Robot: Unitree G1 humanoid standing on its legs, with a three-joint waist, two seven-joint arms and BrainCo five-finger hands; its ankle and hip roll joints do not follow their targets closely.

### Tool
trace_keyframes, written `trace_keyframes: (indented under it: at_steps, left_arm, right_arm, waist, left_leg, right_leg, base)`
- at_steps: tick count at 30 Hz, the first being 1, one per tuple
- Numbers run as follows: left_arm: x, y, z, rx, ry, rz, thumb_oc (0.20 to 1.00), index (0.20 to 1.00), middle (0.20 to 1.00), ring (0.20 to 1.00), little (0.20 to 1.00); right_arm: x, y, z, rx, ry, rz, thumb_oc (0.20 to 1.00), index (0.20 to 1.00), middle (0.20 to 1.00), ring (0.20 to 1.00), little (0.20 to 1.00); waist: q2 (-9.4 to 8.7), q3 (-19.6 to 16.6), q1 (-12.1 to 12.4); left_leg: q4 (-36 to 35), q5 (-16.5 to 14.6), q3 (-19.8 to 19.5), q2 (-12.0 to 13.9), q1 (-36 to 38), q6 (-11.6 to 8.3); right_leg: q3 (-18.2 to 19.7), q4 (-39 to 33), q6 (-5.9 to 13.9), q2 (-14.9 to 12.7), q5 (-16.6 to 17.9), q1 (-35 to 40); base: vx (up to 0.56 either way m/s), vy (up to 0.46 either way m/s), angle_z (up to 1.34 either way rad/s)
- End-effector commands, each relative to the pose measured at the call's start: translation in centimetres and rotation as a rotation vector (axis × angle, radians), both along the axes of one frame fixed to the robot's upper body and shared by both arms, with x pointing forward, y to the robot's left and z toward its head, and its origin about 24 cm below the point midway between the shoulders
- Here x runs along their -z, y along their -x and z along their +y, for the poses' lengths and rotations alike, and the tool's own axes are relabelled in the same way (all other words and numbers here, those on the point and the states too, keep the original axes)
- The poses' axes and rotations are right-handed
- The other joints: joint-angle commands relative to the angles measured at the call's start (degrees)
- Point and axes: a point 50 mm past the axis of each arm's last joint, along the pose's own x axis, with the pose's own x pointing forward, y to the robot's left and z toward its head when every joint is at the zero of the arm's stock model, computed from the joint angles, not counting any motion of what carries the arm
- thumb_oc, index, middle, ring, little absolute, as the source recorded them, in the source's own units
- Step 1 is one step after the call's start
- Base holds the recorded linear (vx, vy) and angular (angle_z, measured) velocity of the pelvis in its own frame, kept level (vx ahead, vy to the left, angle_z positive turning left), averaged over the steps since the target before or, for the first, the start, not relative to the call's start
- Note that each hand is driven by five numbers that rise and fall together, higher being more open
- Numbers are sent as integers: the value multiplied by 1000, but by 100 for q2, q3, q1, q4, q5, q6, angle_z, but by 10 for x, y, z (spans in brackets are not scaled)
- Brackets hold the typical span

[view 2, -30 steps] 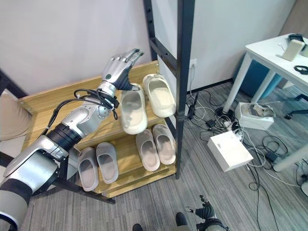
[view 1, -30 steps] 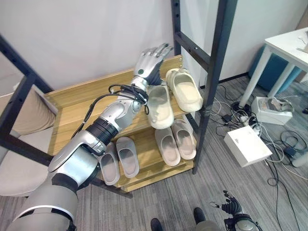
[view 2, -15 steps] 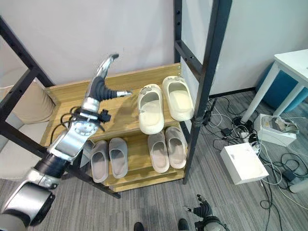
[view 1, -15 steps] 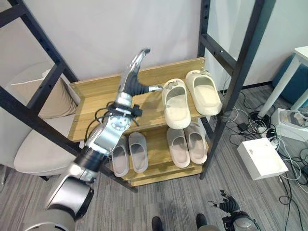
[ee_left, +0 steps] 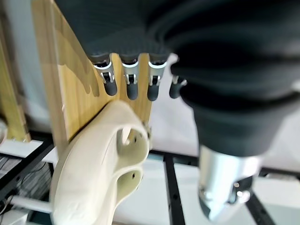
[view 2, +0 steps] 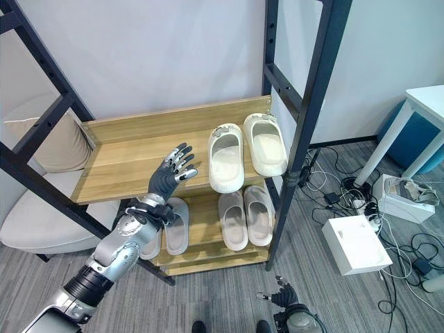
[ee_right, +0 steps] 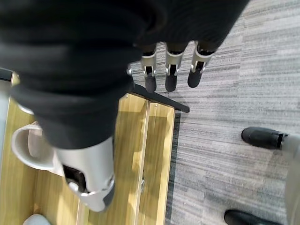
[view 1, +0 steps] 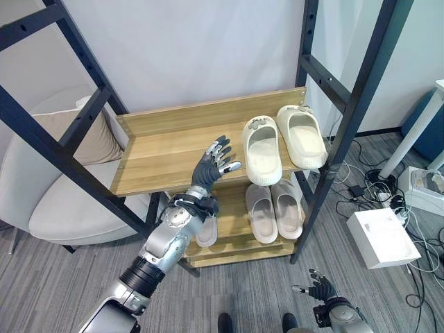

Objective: Arrange the slippers neatly on the shoe rack.

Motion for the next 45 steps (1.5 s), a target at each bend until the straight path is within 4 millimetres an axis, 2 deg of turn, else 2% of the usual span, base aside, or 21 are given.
trace_keyframes:
  at_steps: [1,3,5,6,10,17,25,28,30,32,36,45]
  left_arm:
    - [-33,-20,-15,33,-17,-123,1000,1000,1000,1000,1000]
    - [-27,-22,-28,63,-35,-99,1000,1000,1000,1000,1000]
    - [-25,-23,-32,69,-45,-90,1000,1000,1000,1000,1000]
    - [-18,-27,-42,78,-80,-61,1000,1000,1000,1000,1000]
    - [-4,-35,-53,56,-100,14,1000,1000,1000,1000,1000]
    - [-2,-54,-66,-5,-165,58,1000,1000,1000,1000,1000]
    - [-19,-80,-62,-101,-233,57,1000,1000,1000,1000,1000]
    - [-25,-83,-61,-113,-225,50,1000,1000,1000,1000,1000]
    - [-38,-87,-60,-131,-219,14,1000,1000,1000,1000,1000]
    - [-39,-87,-60,-133,-223,9,1000,1000,1000,1000,1000]
    - [-41,-90,-54,-173,-321,-37,1000,1000,1000,1000,1000]
    - [-52,-98,-52,-234,-497,-120,1000,1000,1000,1000,1000]
  right_arm:
    - [-10,-25,17,-21,-43,-78,1000,1000,1000,1000,1000]
    - [-10,-24,19,-27,-44,-74,1000,1000,1000,1000,1000]
    - [-10,-24,20,-32,-45,-74,1000,1000,1000,1000,1000]
    - [-10,-25,23,-41,-43,-78,1000,1000,1000,1000,1000]
    - [-13,-34,26,-36,-43,-92,1000,1000,1000,1000,1000]
    - [-15,-45,25,-17,-16,-98,1000,1000,1000,1000,1000]
    - [-12,-44,22,-19,8,-84,1000,1000,1000,1000,1000]
    - [-11,-42,22,-18,10,-81,1000,1000,1000,1000,1000]
    - [-9,-36,21,-16,7,-72,1000,1000,1000,1000,1000]
    - [-8,-34,21,-16,6,-68,1000,1000,1000,1000,1000]
    - [-5,-26,19,-7,2,-60,1000,1000,1000,1000,1000]
    - [-8,-29,13,-1,8,-89,1000,1000,1000,1000,1000]
  waist:
    - [-226,19,55]
    - [-210,34,-3]
    - [-205,39,-19]
    - [-187,53,-71]
    - [-162,61,-153]
    - [-112,95,-294]
    - [-70,144,-479]
    - [-68,148,-507]
    - [-69,148,-539]
    - [-70,147,-545]
    - [-90,131,-533]
    - [-174,144,-565]
  left_leg:
    - [-1,-367,-44,131,378,-192]
    - [-1,-367,-22,139,395,-191]
    - [-1,-369,-17,142,397,-191]
    - [-1,-371,17,148,405,-195]
    - [-1,-374,57,165,403,-201]
    - [-1,-363,127,192,364,-224]
    - [-1,-346,227,217,284,-255]
    - [-1,-346,234,222,284,-255]
    - [-1,-352,232,221,289,-256]
    - [-1,-355,232,219,299,-257]
    - [-1,-359,195,215,328,-264]
    - [-1,-356,186,217,300,-274]
  right_leg:
    - [-182,8,198,-97,-391,105]
    - [-163,8,196,-92,-393,101]
    - [-158,8,195,-88,-395,97]
    - [-133,8,197,-89,-395,90]
    - [-85,8,197,-81,-389,60]
    - [-18,8,204,-65,-368,-34]
    - [91,8,224,-45,-325,-192]
    - [98,8,226,-47,-317,-202]
    - [117,8,226,-42,-327,-198]
    - [115,8,226,-41,-330,-188]
    - [65,8,216,-43,-353,-115]
    - [33,8,223,-37,-345,-136]
  base:
    - [0,0,0]
    - [6,-5,-5]
    - [4,-3,-8]
    - [1,3,-4]
    - [0,0,0]
    - [1,-4,-2]
    - [1,-1,-8]
    - [18,-8,-7]
    - [30,-14,-6]
    - [0,0,0]
    - [0,0,0]
    - [0,-3,5]
